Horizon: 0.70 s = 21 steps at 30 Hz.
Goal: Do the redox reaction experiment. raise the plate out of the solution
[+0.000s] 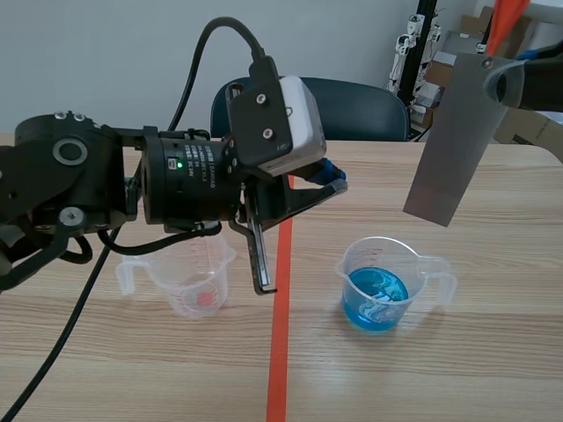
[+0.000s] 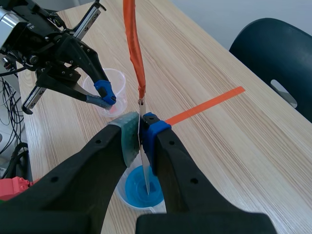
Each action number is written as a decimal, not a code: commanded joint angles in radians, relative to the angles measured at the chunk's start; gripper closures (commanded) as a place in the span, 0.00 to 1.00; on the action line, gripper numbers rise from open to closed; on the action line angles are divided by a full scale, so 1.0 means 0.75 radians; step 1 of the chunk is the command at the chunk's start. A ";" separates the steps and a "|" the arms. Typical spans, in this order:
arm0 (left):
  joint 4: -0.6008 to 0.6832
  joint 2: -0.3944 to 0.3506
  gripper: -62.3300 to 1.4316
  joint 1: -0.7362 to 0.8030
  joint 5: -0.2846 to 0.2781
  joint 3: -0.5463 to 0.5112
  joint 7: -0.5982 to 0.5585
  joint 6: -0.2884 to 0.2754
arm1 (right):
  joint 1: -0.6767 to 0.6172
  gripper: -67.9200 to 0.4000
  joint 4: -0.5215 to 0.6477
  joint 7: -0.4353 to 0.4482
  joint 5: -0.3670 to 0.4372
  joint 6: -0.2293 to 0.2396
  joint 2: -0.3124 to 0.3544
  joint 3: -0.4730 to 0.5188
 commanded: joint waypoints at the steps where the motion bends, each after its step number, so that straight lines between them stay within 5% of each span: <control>1: 0.009 0.014 0.93 -0.026 -0.015 0.023 -0.009 0.007 | 0.023 0.99 0.007 0.032 0.022 0.005 0.018 0.030; 21: 0.006 0.014 0.93 -0.040 -0.019 0.046 -0.009 0.007 | 0.020 0.99 0.006 0.069 0.025 0.005 0.018 0.030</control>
